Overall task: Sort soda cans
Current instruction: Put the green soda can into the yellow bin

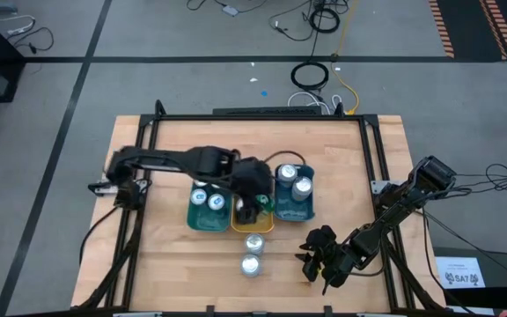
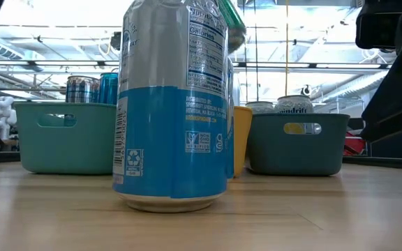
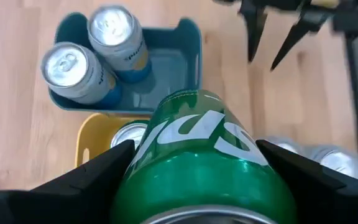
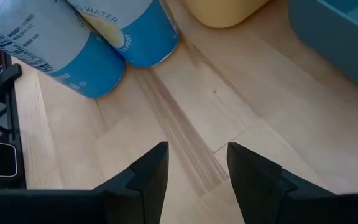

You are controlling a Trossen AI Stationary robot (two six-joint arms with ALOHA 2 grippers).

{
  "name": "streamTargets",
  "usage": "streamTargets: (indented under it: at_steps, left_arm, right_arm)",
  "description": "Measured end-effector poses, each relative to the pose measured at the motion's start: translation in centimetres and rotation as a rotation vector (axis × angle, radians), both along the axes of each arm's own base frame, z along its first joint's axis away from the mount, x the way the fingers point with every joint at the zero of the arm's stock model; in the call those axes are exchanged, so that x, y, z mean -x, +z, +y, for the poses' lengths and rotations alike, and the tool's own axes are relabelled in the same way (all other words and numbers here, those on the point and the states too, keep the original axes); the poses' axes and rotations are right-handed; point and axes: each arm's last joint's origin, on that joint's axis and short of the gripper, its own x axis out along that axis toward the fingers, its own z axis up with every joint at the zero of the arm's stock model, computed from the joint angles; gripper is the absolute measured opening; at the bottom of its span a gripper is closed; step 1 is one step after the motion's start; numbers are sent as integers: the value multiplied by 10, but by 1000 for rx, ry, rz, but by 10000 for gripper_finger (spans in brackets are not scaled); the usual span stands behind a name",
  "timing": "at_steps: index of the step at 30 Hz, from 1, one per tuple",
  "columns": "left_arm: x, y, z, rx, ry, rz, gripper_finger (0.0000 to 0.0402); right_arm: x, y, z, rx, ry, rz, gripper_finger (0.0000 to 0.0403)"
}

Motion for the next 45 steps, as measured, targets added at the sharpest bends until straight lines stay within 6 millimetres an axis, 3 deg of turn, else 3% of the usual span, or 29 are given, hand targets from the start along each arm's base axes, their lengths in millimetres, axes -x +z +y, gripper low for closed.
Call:
streamTargets:
  at_steps: [6,13,26,35,42,45]
  left_arm:
    - [-26,-24,-12,-47,-52,134,320]
    - [-42,-60,-28,-88,-76,233,320]
    - [-71,-138,-33,-163,-61,404,320]
    - [-72,-144,-35,-84,-34,430,324]
    - [-71,-143,-34,-91,-29,428,389]
    - [-72,-143,-32,-93,-28,427,390]
  right_arm:
    - [0,0,0,-2,1,1,155]
    - [0,0,0,1,6,3,155]
    - [2,0,4,-28,33,16,155]
    - [6,0,7,-27,48,16,155]
    - [6,0,7,-26,48,16,155]
    - [6,0,7,-22,45,13,155]
